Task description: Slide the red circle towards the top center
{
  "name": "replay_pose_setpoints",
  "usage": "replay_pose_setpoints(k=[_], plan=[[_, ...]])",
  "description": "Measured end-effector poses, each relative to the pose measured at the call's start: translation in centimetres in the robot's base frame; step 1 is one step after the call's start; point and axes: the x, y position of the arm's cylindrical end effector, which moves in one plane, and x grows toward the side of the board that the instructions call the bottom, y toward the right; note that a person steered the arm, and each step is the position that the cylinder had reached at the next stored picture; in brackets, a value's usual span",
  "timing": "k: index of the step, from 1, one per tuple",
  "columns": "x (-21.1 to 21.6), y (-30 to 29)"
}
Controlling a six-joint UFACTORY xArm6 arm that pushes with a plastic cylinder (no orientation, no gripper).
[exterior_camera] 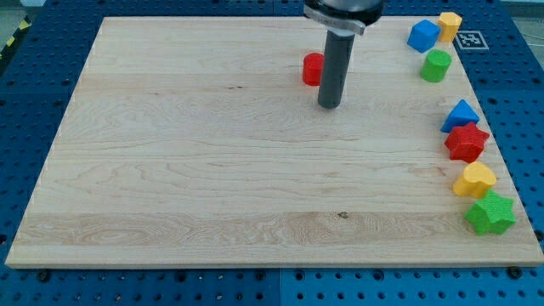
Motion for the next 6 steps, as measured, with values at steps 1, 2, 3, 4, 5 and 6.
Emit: replay_pose_setpoints(k=[1,2,3,4,5,6], plan=[[-3.3,0.0],[-5.9,0.0],[-6.8,0.0],[-6.8,0.0],[-6.8,-0.1],[-6.8,-1.3]])
